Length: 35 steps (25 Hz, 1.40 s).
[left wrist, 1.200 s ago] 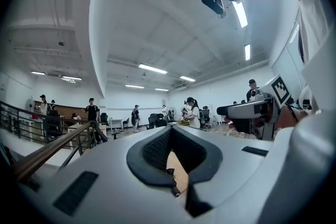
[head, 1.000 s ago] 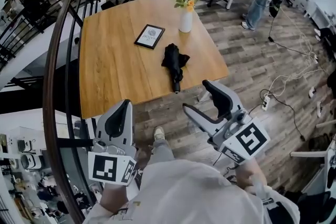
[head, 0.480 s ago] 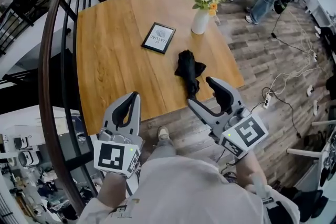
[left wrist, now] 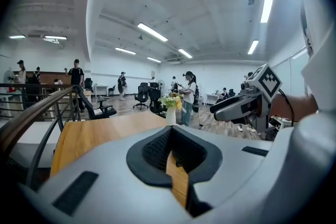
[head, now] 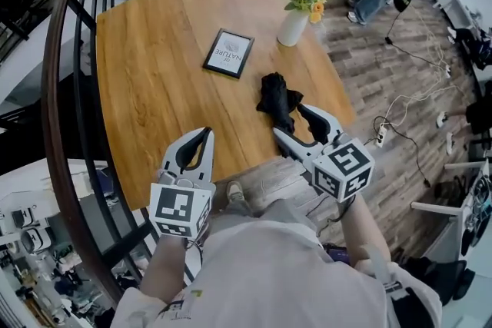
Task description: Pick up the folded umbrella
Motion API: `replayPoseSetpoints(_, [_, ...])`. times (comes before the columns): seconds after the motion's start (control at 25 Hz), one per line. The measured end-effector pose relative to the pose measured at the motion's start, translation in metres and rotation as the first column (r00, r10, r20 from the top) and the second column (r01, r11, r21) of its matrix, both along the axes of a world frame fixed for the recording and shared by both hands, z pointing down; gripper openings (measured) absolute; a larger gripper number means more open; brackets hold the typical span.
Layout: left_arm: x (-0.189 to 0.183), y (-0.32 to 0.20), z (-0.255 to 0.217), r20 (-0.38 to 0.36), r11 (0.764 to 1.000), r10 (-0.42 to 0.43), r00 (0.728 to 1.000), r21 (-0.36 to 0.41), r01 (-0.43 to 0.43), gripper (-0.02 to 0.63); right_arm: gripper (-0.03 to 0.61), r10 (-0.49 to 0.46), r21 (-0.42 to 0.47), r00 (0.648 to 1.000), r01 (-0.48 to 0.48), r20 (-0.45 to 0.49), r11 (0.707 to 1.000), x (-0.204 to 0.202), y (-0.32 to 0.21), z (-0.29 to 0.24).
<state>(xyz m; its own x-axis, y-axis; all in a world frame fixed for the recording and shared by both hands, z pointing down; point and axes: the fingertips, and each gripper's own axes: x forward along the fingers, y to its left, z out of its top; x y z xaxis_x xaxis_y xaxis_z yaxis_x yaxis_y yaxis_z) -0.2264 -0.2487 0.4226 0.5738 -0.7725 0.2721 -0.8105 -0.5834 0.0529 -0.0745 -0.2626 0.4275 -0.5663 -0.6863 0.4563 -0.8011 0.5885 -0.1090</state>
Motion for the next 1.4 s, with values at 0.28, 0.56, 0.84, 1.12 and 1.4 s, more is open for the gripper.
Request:
replayPoseSetpoints(0.28, [0.007, -0.008, 0.035, -0.036, 0.996, 0.013, 0.999, -0.086, -0.016, 0.017, 0.313, 0.033, -0.124, 0.999, -0.037, -0.033, 0.992, 0.011, -0.029, 0.055])
replayPoseSetpoints(0.56, [0.034, -0.023, 0.064, -0.041, 0.986, 0.018, 0.999, -0.167, -0.025, 0.017, 0.314, 0.036, -0.254, 0.999, -0.042, -0.026, 0.966, 0.032, -0.052, 0.107])
replayPoseSetpoints(0.84, [0.053, -0.039, 0.094, -0.025, 0.97, -0.007, 1.0, -0.244, 0.001, 0.017, 0.318, 0.038, -0.343, 0.998, -0.053, -0.05, 0.938, 0.053, -0.073, 0.164])
replayPoseSetpoints(1.12, [0.076, -0.055, 0.123, -0.005, 0.953, -0.038, 0.999, -0.302, 0.035, 0.017, 0.319, 0.089, -0.43, 0.995, -0.097, -0.039, 0.897, 0.075, -0.097, 0.216])
replayPoseSetpoints(1.4, [0.089, -0.054, 0.159, 0.029, 0.916, -0.086, 0.996, -0.391, 0.09, 0.017, 0.331, 0.09, -0.476, 0.994, -0.112, -0.069, 0.872, 0.082, -0.107, 0.264])
